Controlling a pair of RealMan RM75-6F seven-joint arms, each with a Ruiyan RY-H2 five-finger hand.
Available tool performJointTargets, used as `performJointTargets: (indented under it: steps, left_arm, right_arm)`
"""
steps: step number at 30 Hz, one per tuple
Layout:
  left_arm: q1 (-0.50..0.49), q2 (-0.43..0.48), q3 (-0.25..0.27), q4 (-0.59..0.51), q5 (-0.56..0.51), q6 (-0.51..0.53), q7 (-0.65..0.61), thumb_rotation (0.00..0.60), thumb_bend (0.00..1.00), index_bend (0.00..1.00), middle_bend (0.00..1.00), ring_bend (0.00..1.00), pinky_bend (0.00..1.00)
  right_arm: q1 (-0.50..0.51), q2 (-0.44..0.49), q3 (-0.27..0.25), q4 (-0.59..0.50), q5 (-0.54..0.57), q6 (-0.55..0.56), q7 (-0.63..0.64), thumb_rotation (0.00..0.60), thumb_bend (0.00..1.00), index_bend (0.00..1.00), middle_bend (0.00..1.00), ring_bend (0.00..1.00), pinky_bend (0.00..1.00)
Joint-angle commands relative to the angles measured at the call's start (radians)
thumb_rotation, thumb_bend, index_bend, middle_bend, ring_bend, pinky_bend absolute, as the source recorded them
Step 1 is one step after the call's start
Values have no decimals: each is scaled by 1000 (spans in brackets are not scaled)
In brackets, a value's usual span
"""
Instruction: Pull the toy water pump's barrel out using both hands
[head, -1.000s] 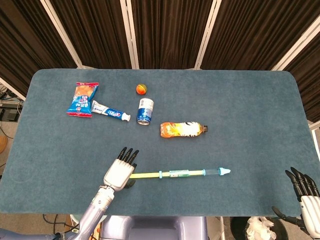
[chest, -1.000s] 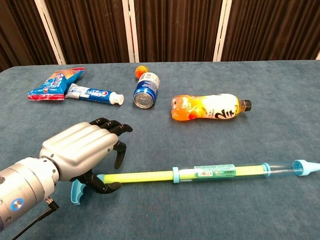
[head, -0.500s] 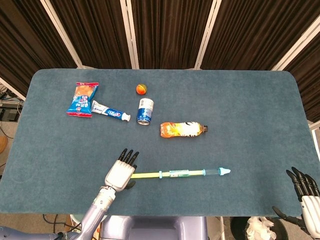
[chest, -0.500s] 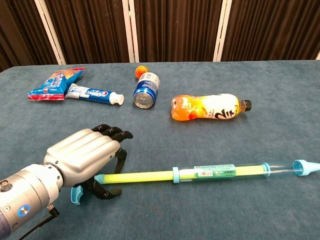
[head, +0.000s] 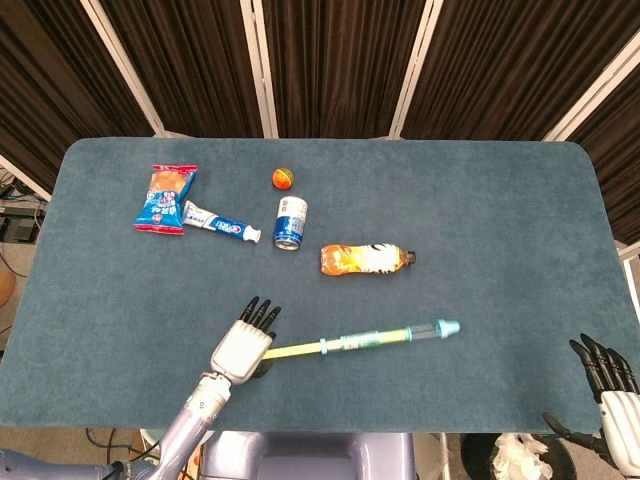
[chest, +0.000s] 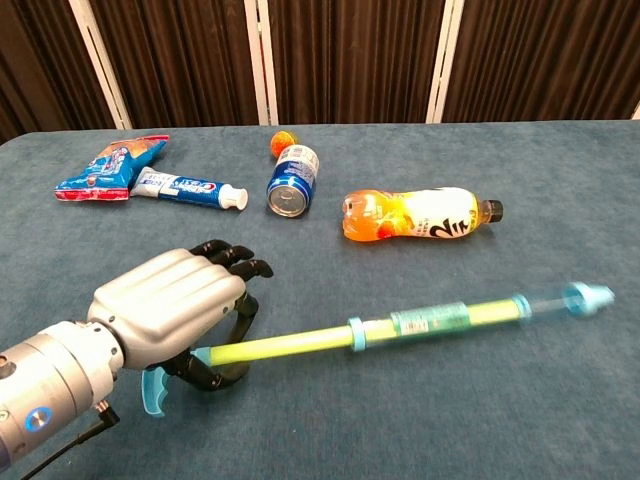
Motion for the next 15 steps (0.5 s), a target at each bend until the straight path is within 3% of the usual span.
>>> performJointTargets:
  steps: [1, 15]
  left_arm:
    - [-17, 37, 9, -26, 51, -2, -26, 600, 389, 604, 106, 0, 37]
    - [-81, 148, 29, -103, 228, -39, -158, 600, 389, 617, 126, 0, 38]
  right_arm:
    - [4, -2, 4, -6, 2, -5, -10, 600, 203, 58, 0, 0, 0]
    - [52, -6, 30, -79, 35, -81, -61, 600, 203, 128, 0, 0, 0]
